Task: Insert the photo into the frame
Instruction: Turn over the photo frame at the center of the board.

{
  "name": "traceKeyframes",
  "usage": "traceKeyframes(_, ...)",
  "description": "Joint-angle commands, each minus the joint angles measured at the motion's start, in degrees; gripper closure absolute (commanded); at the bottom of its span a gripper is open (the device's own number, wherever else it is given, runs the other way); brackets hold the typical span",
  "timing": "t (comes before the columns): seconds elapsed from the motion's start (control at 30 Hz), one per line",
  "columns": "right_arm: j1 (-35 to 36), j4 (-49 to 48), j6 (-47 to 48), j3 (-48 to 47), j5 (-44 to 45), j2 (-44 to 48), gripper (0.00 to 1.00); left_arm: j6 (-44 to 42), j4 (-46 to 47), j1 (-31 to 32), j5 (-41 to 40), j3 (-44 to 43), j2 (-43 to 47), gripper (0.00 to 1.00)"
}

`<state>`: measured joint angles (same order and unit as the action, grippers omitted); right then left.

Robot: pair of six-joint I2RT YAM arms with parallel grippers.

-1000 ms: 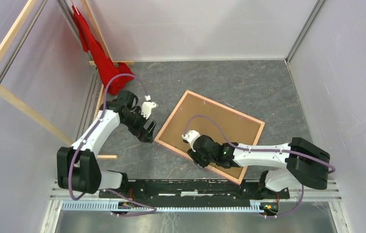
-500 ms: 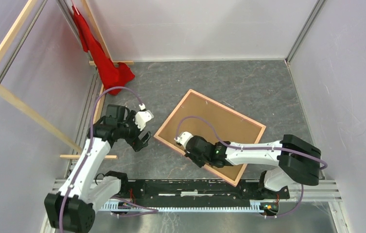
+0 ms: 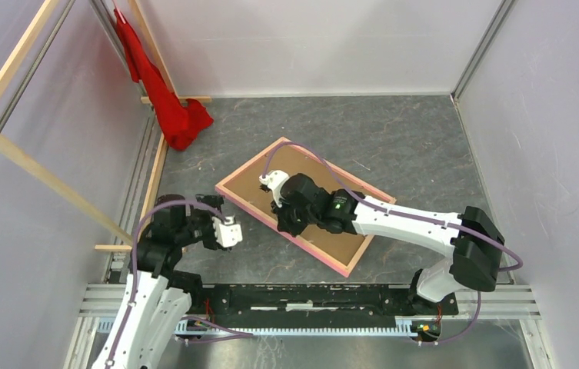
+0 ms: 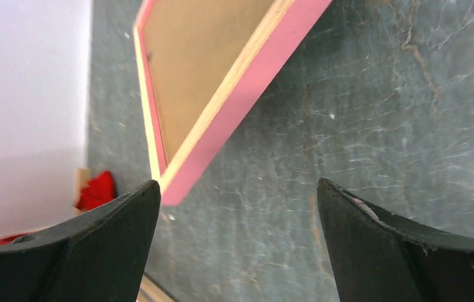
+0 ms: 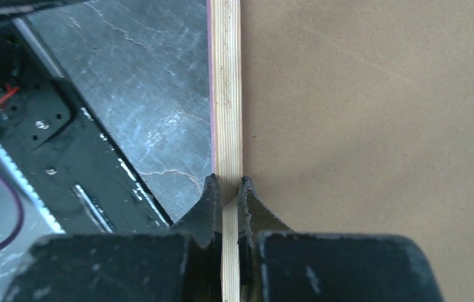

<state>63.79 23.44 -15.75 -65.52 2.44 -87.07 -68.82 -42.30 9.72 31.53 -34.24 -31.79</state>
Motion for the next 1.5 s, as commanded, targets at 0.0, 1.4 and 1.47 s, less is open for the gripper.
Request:
traceKeyframes(0.0, -2.36, -1.29, -1.09, -5.31, -7.61, 1.81, 1.0, -17.63, 10.1, -0.09, 4.96, 3.62, 5.45, 0.0)
traceKeyframes(1.4, -4.07, 10.4, 13.52, -10.41, -0.81, 9.98, 0.05, -27.19, 19.8, 13.4, -0.99, -4.29, -9.47, 0.77)
traceKeyframes(1.47, -1.69, 11.0, 15.11, -8.95, 3.42, 10.92, 0.04, -24.78, 19.49, 13.54, -0.74, -5.92, -10.25, 0.77)
